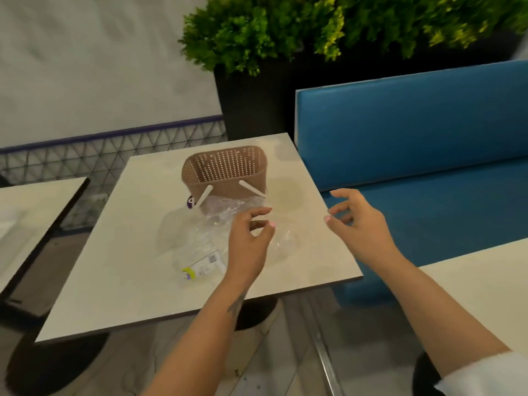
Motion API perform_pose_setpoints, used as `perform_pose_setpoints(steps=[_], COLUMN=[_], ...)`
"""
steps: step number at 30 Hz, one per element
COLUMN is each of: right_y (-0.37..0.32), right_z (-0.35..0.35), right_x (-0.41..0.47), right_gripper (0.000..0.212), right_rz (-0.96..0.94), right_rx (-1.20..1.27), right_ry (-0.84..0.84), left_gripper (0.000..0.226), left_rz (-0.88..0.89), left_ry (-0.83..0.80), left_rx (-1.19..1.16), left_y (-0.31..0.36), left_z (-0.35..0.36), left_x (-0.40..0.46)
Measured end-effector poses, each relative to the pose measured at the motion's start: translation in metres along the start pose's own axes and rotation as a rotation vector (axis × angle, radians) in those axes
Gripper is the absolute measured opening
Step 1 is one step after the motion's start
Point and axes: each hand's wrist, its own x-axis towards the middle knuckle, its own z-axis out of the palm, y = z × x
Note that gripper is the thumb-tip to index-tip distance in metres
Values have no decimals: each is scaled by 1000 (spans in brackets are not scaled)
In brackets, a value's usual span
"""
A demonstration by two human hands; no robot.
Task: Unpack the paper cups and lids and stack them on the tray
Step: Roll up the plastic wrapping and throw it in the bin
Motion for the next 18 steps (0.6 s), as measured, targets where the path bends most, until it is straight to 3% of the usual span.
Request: perform_pose_setpoints(steps=[6,12,15,18], right_y=[-24,-8,9,30], right_z=[68,151,187,208], right_x=[38,99,126,151], right_gripper=[32,54,62,56], right_rz=[102,614,708,746], right_rx=[7,141,67,33], right_ry=[-122,-280,-171,-55], left_gripper=[22,29,31,31], left_rz=[-30,-111,-85,-71], left_ry=[86,113,77,51], left_rx=[99,371,472,527], left_y=[-22,-63,-84,-102], left_z=[-66,-115,-132,-141], left_x=[47,95,110,120])
